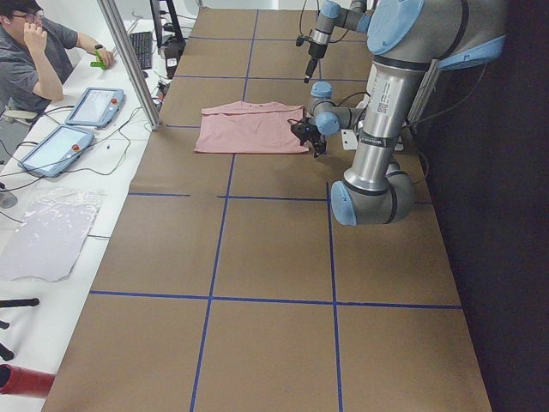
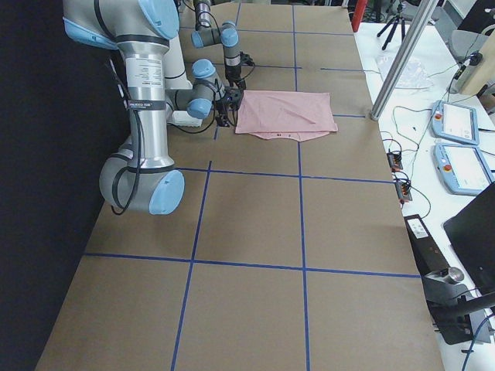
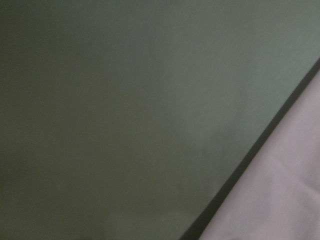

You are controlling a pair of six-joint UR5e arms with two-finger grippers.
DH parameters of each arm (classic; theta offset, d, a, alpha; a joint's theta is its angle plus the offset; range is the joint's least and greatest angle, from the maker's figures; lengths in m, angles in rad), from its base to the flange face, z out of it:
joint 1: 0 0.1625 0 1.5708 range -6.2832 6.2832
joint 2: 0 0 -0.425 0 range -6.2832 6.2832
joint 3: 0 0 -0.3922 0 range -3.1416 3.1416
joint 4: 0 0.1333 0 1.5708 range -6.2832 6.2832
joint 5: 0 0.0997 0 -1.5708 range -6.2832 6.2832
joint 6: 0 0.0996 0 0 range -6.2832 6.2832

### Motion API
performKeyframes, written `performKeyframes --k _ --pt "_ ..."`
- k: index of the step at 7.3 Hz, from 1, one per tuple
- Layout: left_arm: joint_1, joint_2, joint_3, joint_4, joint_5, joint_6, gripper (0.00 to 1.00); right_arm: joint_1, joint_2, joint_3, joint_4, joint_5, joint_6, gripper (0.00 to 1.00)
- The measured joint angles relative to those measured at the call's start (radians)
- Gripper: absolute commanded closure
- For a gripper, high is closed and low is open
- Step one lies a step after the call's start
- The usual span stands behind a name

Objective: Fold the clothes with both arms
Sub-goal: 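Move the left gripper back to the shirt's near corner and grasp it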

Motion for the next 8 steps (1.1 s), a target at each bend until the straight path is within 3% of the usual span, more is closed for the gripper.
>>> performKeyframes --k 8 --pt "-0.024 -0.017 0.005 0.009 0.006 0.015 0.18 0.002 0.005 -0.003 0.0 -0.001 0.002 0.0"
